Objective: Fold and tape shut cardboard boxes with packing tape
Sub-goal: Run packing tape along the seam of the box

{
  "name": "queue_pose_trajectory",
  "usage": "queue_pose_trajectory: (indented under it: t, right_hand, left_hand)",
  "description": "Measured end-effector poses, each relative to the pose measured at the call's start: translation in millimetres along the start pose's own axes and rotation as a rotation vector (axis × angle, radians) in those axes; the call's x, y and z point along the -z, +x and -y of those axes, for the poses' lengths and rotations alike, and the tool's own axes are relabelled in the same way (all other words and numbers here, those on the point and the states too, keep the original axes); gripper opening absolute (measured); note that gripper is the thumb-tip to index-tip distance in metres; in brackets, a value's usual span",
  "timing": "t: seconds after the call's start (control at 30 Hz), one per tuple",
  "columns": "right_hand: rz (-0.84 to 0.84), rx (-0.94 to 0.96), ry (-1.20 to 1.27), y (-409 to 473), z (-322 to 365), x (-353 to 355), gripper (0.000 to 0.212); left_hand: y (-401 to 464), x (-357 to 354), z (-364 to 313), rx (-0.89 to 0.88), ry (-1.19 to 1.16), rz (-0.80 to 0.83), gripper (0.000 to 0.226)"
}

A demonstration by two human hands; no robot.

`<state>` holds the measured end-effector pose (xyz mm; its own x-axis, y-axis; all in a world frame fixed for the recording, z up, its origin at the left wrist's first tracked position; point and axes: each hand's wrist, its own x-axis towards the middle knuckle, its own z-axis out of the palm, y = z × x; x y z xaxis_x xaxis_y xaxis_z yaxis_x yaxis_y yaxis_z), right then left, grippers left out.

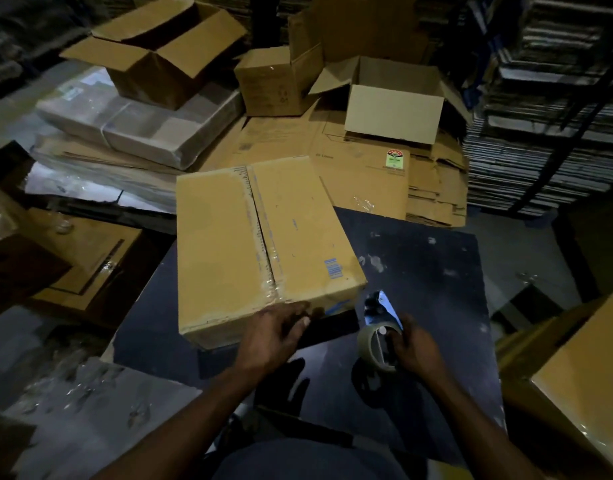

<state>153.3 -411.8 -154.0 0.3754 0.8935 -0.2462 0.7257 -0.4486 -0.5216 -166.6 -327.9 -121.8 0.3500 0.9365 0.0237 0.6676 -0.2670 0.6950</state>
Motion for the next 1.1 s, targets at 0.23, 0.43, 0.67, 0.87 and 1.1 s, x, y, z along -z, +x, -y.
queue_pose_trajectory:
  t: [0.23, 0.43, 0.67, 0.87, 1.1]
  right_hand:
    - [-0.032, 0.334, -0.029, -52, 89, 7, 0.035]
    - [-0.056, 0.698, -0.324, -56, 160, -15, 0.073]
    - [0.283, 0.883, -0.047, -53, 246, -24, 0.094]
    - [0.373, 1.049, -0.337, -37, 303, -26, 0.046]
    - [0.52, 0.913, -0.415, -5, 299, 7, 0.044]
  left_hand:
    - [-11, 22, -39, 0.742, -0.94, 0.295, 0.089]
    - [-34, 77, -31, 0.695, -1.057, 0.257, 0.073]
    - [-58, 112, 26, 0.916, -1.447, -0.133, 0.03]
    - [-58, 123, 64, 0.872, -1.141, -0.576, 0.021]
    - [-78, 129, 140, 0.936, -1.071, -0.684, 0.03]
